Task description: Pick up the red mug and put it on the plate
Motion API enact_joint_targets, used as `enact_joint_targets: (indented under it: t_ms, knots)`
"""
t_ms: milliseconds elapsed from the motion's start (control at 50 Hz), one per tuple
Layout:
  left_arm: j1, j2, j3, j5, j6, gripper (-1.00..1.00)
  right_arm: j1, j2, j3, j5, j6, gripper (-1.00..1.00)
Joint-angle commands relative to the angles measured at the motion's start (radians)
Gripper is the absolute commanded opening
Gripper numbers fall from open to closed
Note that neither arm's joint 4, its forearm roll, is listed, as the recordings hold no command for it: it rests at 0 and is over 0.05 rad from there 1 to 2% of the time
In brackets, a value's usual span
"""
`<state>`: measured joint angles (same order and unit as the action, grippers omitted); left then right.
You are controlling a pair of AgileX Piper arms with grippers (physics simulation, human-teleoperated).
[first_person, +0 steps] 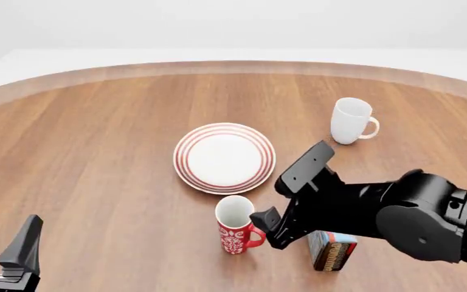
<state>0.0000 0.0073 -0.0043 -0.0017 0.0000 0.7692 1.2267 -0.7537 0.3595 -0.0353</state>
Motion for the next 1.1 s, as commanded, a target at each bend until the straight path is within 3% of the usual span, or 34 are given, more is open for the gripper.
enact_joint_targets:
  t_ms: [20, 1100]
  knots:
    - [0.0, 0.0, 0.0, 0.0, 0.0, 1.0, -0.008, 0.04, 0.011, -0.042, 0.018, 1.0]
    - [0.0, 0.0, 0.0, 0.0, 0.0, 1.0, 0.027, 0.179, 0.079, -0.178, 0.079, 1.0]
